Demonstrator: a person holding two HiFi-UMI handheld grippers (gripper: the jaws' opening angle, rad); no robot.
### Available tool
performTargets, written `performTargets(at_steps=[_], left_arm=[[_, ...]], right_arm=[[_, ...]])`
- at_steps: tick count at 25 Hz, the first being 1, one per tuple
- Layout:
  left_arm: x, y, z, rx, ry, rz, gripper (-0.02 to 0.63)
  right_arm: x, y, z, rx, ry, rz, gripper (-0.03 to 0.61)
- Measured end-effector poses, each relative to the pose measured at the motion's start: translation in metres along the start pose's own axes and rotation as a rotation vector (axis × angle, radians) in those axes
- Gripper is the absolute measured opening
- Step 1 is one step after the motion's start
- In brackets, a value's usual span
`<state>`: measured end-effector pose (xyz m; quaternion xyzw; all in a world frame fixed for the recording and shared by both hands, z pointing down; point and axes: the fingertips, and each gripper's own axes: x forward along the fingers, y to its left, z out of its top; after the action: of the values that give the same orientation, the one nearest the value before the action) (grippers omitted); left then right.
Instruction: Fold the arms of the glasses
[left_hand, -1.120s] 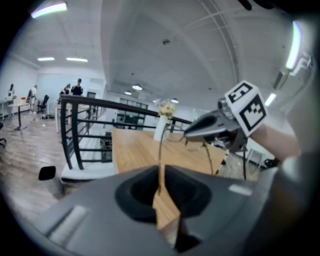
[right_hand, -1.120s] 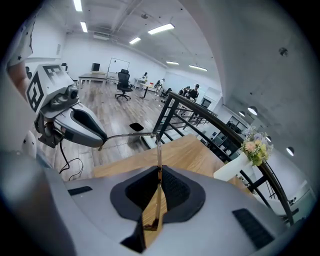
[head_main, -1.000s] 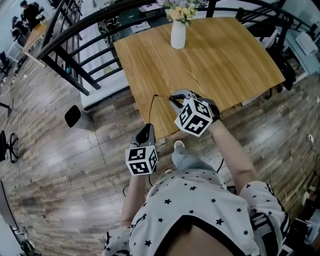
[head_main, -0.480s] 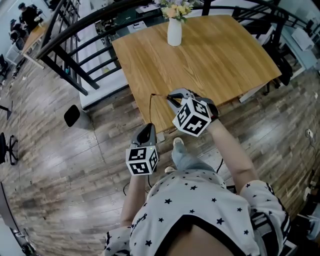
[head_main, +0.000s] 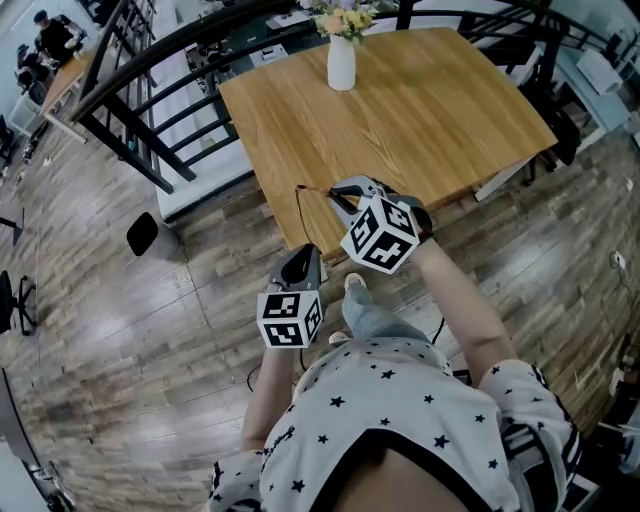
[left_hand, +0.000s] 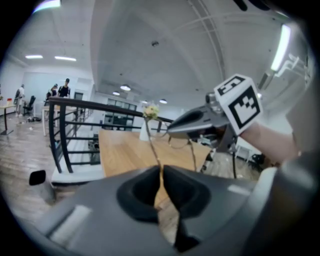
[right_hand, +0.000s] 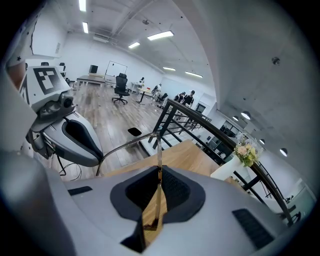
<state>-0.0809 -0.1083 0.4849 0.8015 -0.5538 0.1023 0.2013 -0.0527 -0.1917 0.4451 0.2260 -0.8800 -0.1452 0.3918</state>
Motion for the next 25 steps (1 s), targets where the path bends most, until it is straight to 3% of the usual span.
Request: performTargets(at_steps=[25], left_arm=[[0.013, -0.056, 0.019, 0.134, -0.051, -0.116, 0.017]], right_arm=[[-0.022, 0.024, 0.013, 0.025, -0.053, 0.028, 0.020]])
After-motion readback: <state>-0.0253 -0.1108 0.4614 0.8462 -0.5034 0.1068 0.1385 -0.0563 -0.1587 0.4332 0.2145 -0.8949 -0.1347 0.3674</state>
